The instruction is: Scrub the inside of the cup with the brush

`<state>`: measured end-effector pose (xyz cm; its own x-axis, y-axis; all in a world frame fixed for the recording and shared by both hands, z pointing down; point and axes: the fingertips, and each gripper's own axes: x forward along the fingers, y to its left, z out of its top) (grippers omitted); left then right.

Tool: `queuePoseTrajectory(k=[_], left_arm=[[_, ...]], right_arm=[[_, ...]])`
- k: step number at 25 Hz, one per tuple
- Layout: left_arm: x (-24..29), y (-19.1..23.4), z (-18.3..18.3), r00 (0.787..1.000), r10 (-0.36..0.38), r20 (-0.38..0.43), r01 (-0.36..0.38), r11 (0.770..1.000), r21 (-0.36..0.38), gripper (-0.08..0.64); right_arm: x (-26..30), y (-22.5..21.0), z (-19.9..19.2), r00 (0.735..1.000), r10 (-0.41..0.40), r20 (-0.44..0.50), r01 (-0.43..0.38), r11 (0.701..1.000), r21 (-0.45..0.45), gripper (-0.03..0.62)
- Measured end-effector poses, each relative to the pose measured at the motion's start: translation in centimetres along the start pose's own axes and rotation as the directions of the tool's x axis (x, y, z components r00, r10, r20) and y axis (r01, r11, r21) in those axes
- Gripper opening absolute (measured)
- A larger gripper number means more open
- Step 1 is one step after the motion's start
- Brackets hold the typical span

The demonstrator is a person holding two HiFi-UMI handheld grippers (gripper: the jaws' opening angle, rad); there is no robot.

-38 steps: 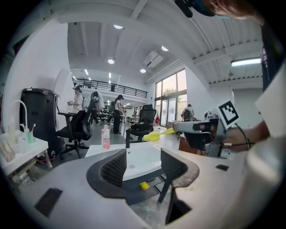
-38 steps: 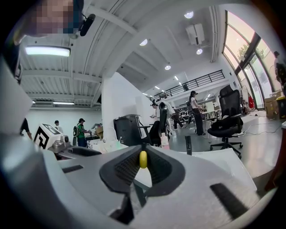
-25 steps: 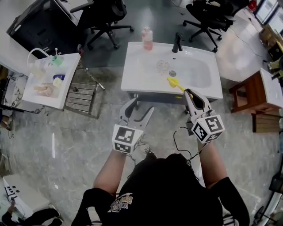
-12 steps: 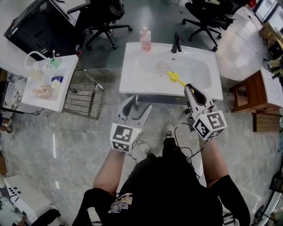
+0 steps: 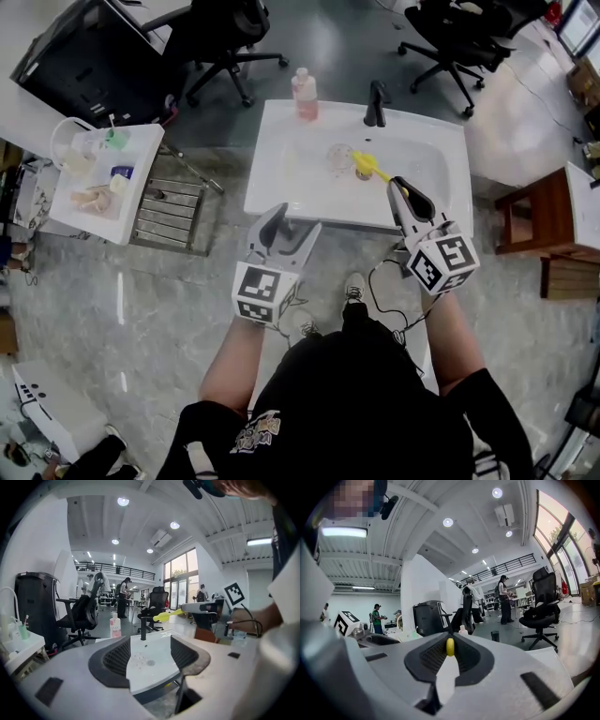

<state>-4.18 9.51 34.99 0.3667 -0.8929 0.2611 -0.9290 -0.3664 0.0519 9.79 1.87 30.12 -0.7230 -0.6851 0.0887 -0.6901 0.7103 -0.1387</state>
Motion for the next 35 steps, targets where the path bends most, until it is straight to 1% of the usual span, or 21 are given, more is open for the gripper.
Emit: queuePoseTrajectory(k=[9, 15, 18, 21, 26, 30, 35], left_arm=[[5.9, 1.0, -0.1, 0.998, 0.043, -0.037, -0.042, 0.999, 0.025, 0.242], [9.2, 1.7, -0.3, 0.996, 0.062, -0.056, -0.062, 0.998, 0.013, 0.242], [10.4, 1.8, -0.6, 0.993, 0.077, -0.086, -0.075, 0.997, 0.024, 0.242], [11.6, 1.7, -1.0, 0.991, 0.079, -0.109, -0.075, 0.996, 0.041, 0.242], [12.7, 1.5, -1.8, 0.984, 0.099, -0.151, -0.086, 0.992, 0.092, 0.242], [13.7, 1.6, -2.2, 0.978, 0.111, -0.176, -0.087, 0.987, 0.139, 0.242], [14.4, 1.1, -2.7, 0.976, 0.104, -0.194, -0.075, 0.985, 0.152, 0.242]], right_arm=[[3.7, -4.8, -0.4, 0.998, 0.057, -0.023, -0.056, 0.998, 0.026, 0.037], [5.9, -7.2, -0.7, 0.994, 0.097, -0.039, -0.096, 0.995, 0.03, 0.037], [6.7, -8.3, -1.0, 0.992, 0.12, -0.047, -0.119, 0.992, 0.032, 0.037], [7.3, -9.1, -1.2, 0.988, 0.145, -0.051, -0.143, 0.989, 0.036, 0.037], [7.4, -10.0, -1.1, 0.981, 0.184, -0.055, -0.182, 0.983, 0.032, 0.037], [7.5, -10.6, -0.9, 0.979, 0.199, -0.051, -0.198, 0.98, 0.031, 0.037], [7.2, -11.0, -1.0, 0.978, 0.205, -0.049, -0.203, 0.979, 0.033, 0.037]])
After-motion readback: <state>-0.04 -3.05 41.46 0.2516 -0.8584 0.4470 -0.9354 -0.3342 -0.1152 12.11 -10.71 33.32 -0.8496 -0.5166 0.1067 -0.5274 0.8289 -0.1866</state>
